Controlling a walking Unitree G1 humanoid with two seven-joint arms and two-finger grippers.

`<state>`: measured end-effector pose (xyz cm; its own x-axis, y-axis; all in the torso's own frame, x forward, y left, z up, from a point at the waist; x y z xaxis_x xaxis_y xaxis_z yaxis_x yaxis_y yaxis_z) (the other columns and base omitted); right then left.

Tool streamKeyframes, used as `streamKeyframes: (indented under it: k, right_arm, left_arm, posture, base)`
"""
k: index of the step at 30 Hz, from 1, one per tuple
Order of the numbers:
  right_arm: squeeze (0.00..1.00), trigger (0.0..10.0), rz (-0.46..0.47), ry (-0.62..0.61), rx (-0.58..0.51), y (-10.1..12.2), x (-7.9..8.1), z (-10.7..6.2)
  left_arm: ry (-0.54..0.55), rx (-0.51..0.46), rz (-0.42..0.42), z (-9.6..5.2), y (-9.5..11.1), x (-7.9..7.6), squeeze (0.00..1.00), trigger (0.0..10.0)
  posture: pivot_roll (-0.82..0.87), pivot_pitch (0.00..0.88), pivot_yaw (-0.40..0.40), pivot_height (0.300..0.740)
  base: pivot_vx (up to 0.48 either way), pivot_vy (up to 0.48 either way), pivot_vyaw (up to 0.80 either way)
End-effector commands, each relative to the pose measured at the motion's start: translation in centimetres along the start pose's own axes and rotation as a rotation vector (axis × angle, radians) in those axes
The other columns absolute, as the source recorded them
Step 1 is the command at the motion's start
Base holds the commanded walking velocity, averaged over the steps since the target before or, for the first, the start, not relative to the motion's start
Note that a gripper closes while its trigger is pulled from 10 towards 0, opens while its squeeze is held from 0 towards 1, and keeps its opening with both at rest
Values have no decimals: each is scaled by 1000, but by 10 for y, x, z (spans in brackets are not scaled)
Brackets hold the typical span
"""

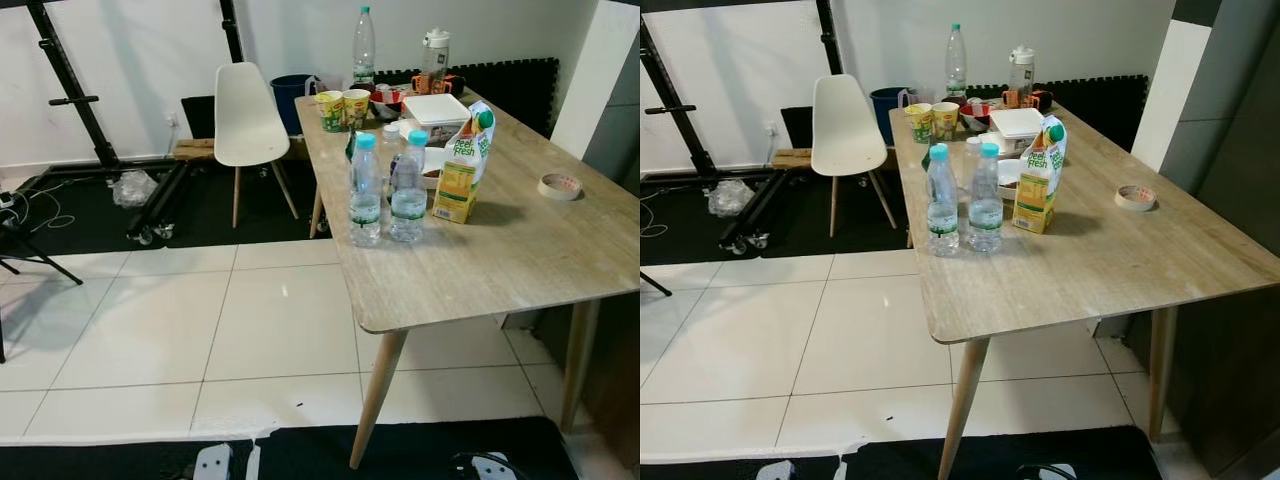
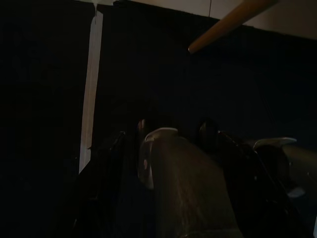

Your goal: Restocking fridge

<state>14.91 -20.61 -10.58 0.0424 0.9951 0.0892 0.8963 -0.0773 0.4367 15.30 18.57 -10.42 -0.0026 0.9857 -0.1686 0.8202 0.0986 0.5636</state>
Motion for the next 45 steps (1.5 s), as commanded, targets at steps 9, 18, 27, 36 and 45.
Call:
streamKeyframes:
  k: [9,18,27,36,45]
  right_arm:
    - [0,10000,114,432,-180,54,37,-2]
    - [0,10000,-272,1335,-189,116,98,-53]
    - [0,10000,-378,1661,-414,168,121,-114]
    - [0,10000,-282,1661,-861,236,116,-167]
    - [0,10000,-111,1144,-1154,308,111,-172]
  left_arm:
    - [32,15,-38,-1,-6,1,0,10000]
    - [37,58,-42,-5,-22,1,0,10000]
    - [41,56,-50,-6,-22,2,0,10000]
    - [35,53,-54,-5,-22,1,0,10000]
    - [33,47,-59,-5,-21,2,0,10000]
  posture:
    - [-88,0,47,740]
    - [-91,0,38,740]
    - [-84,0,37,740]
    - [-85,0,38,740]
    - [-79,0,40,740]
  base:
    - [0,0,0]
    - [0,0,0]
    - [0,0,0]
    - [0,0,0]
    - [0,0,0]
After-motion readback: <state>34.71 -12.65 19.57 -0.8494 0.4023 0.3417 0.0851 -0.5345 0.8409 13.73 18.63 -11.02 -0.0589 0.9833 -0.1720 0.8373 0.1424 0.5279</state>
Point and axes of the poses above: a point about 5 cm out from each wrist's last joint towards the gripper, its own z axis pointing out of the wrist towards the gripper, its own y axis along the axis of the wrist's last joint, x = y × z, the point moved 1 cm from there along z, pointing out of the wrist towards the gripper, and after that the axes turned 10 degrees about z, right-handed, at the moved point
